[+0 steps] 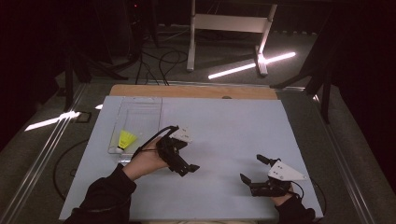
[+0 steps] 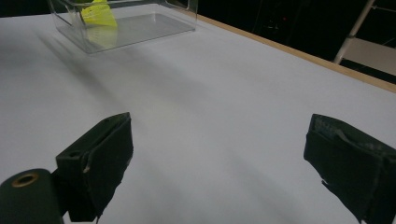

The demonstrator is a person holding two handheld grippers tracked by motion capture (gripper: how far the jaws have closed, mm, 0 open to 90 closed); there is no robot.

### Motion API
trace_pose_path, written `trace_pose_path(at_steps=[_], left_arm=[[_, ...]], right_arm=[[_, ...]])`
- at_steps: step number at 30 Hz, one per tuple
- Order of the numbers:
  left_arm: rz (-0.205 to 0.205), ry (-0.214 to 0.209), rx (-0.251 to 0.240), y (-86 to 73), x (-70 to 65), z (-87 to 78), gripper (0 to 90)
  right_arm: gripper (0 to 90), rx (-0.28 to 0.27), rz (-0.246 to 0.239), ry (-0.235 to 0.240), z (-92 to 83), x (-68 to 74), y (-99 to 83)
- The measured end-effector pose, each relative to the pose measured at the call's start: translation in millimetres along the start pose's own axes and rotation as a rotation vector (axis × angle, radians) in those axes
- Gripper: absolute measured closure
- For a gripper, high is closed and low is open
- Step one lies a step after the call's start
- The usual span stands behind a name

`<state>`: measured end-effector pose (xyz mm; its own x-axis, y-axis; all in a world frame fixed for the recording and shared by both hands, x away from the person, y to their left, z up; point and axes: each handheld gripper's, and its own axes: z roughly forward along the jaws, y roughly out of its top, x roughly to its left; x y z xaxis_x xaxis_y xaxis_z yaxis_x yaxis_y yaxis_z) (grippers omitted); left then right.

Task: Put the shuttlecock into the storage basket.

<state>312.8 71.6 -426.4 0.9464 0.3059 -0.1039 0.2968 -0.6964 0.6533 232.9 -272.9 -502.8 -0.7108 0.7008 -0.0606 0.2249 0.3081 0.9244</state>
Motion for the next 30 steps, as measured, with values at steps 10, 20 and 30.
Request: trace_pose_path(at_steps=[10,20,30], left_arm=[[0.003,-0.031,-0.048,-23.2,-11.1,10.5,0.2],[-0.018,-0.056,-0.090,-52.3,-16.7,10.0,0.2],[-0.050,-0.045,-0.148,-90.3,-23.1,0.7,0.2]], right_arm=[[8.1,0.002,0.003,0.000,0.1,0.3,0.0],[8.1,0.003,-0.003,0.000,0.2,0.3,0.2],[8.1,0.007,-0.003,0.004,1.2,0.6,-0.2]])
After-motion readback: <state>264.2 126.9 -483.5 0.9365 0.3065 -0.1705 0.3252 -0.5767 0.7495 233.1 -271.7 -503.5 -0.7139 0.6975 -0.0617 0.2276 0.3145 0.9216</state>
